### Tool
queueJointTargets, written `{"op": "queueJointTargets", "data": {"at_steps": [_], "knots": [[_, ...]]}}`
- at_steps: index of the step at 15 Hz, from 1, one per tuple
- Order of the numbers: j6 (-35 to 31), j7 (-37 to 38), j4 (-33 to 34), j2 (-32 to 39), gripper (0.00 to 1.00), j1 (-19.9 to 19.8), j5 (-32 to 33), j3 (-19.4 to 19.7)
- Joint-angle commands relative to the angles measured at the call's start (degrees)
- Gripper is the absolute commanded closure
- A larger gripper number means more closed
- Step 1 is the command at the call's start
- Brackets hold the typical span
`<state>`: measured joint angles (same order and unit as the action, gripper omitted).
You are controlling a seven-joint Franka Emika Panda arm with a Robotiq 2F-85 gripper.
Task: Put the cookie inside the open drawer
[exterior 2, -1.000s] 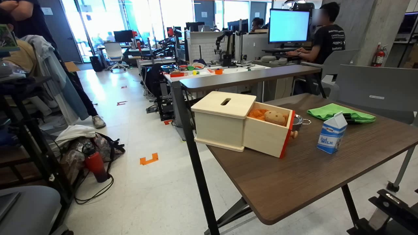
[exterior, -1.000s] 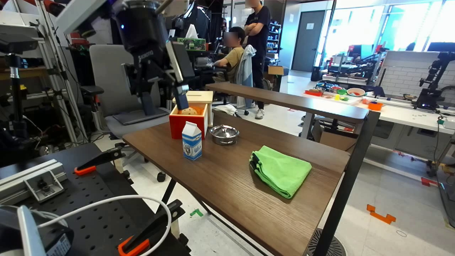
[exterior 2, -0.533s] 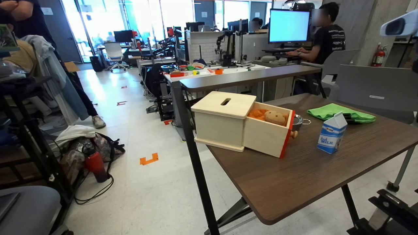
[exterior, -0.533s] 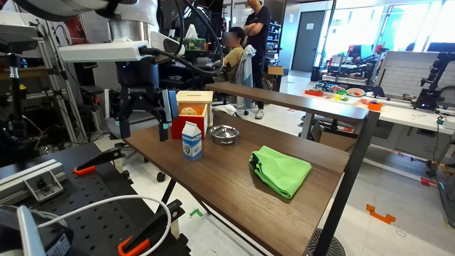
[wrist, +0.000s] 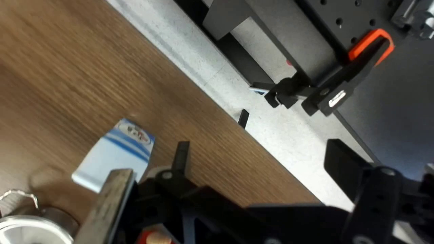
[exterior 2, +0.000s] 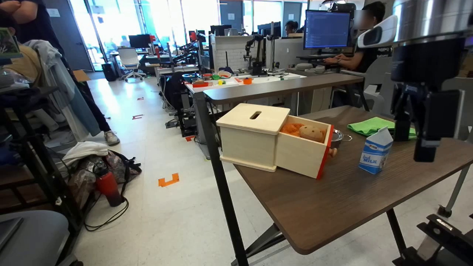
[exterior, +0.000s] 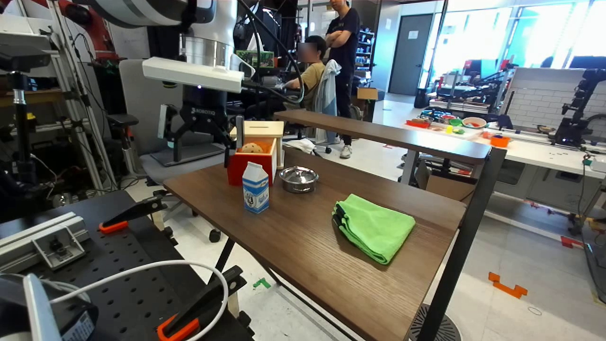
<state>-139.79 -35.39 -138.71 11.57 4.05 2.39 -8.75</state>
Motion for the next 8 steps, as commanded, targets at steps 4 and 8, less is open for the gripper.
{"op": "queueJointTargets", "data": {"at_steps": [4,8], "knots": [[4.28,-1.49,9.48,7.44,0.0,0.43,1.85,-1.38],[3.89,0.39,11.99,11.82,0.0,1.14,4.36,-0.95]]}}
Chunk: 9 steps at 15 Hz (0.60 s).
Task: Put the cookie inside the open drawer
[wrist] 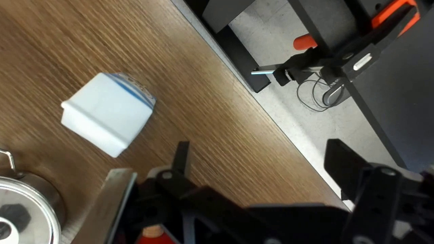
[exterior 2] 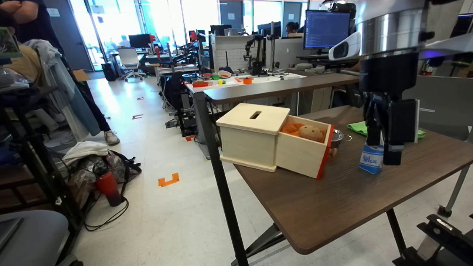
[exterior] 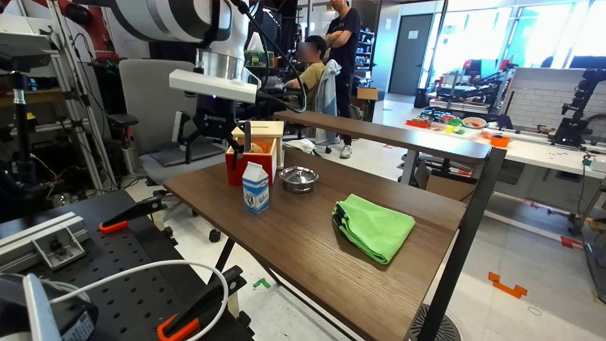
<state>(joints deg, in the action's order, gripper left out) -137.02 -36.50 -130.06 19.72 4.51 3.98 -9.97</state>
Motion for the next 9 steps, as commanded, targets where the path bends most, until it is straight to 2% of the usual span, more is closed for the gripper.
{"op": "queueJointTargets", "data": {"at_steps": [1,9], "knots": [[1.29,2.2,4.27,4.88,0.0,0.92,3.79,0.43],[1.32,6.85,10.96,11.64,0.0,2.26,9.14,0.4]]}}
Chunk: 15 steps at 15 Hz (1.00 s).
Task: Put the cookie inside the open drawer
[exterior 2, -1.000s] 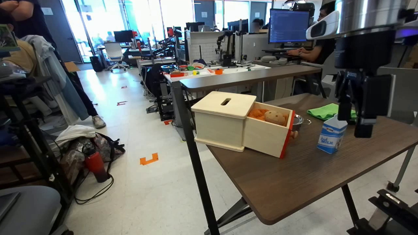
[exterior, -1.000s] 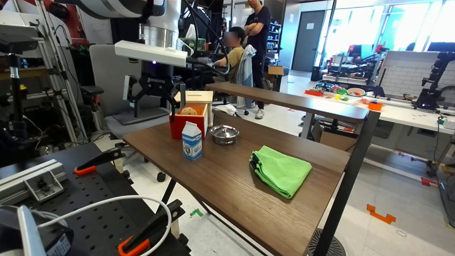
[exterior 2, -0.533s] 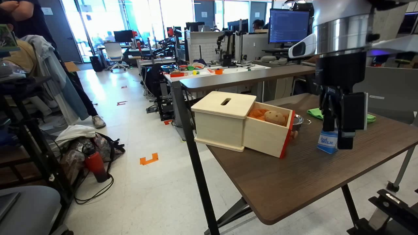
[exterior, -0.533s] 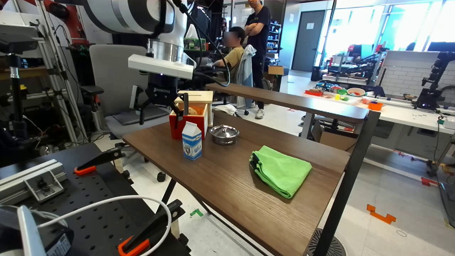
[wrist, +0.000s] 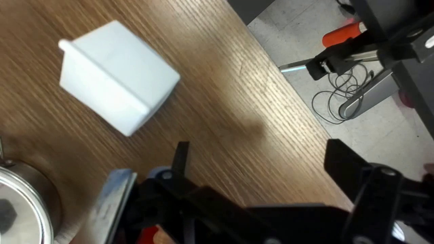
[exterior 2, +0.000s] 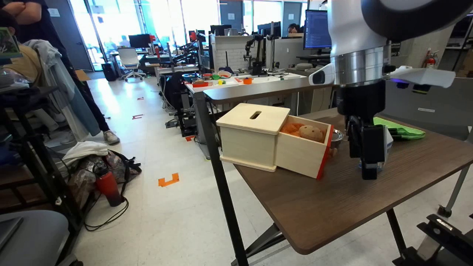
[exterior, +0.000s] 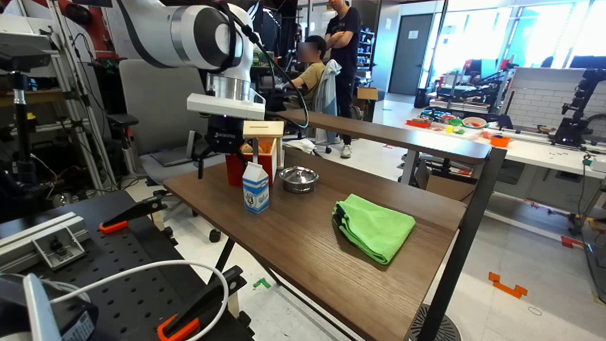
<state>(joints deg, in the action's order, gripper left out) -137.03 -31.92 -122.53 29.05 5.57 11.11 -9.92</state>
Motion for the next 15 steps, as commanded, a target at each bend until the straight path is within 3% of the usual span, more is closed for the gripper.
{"op": "queueJointTargets", "data": {"at_steps": [1,15], "knots": [[1.42,2.66,4.14,2.87,0.0,1.36,2.31,0.3],[6.29,6.97,16.1,8.8,0.0,2.5,1.01,-0.36]]}}
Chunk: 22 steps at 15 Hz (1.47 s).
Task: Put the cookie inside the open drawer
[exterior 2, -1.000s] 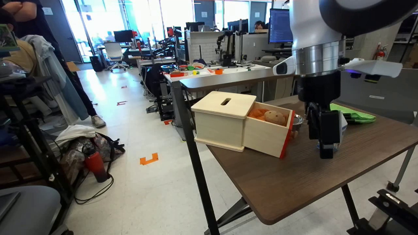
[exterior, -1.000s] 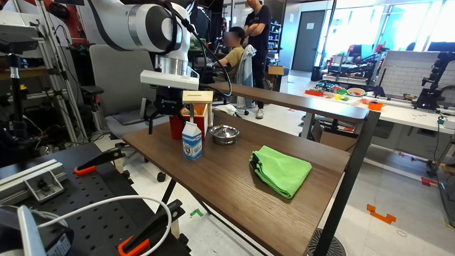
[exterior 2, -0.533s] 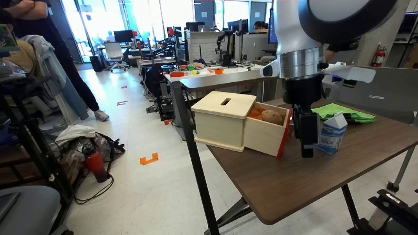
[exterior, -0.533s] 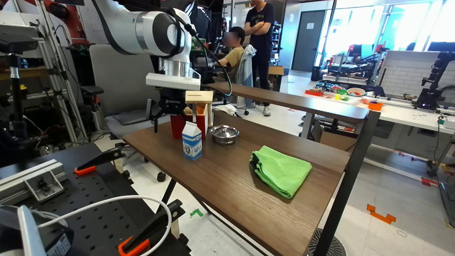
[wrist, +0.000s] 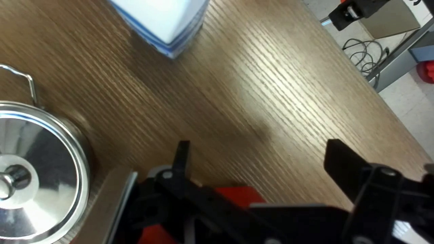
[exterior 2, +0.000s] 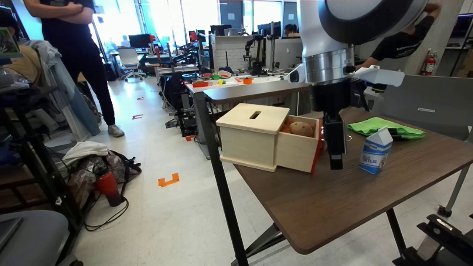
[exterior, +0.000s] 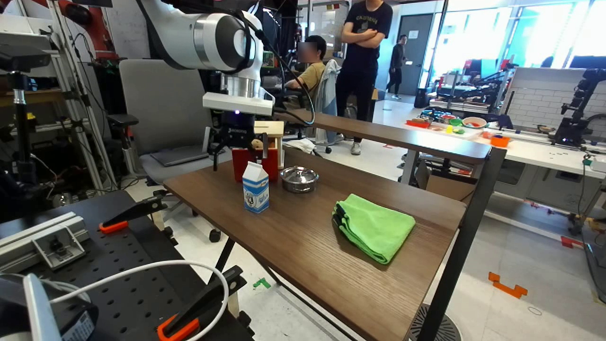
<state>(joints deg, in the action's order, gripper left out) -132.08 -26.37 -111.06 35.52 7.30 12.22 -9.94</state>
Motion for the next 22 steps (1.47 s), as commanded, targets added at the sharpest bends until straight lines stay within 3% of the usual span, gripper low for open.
{"op": "queueJointTargets", "data": {"at_steps": [1,14,22], "knots": [[1.6,1.82,4.73,2.44,0.0,0.97,-0.1,-0.47],[1.15,5.31,10.69,5.76,0.0,5.16,0.46,-1.08],[0.84,5.59,13.89,8.4,0.0,5.57,0.07,-1.26]]}}
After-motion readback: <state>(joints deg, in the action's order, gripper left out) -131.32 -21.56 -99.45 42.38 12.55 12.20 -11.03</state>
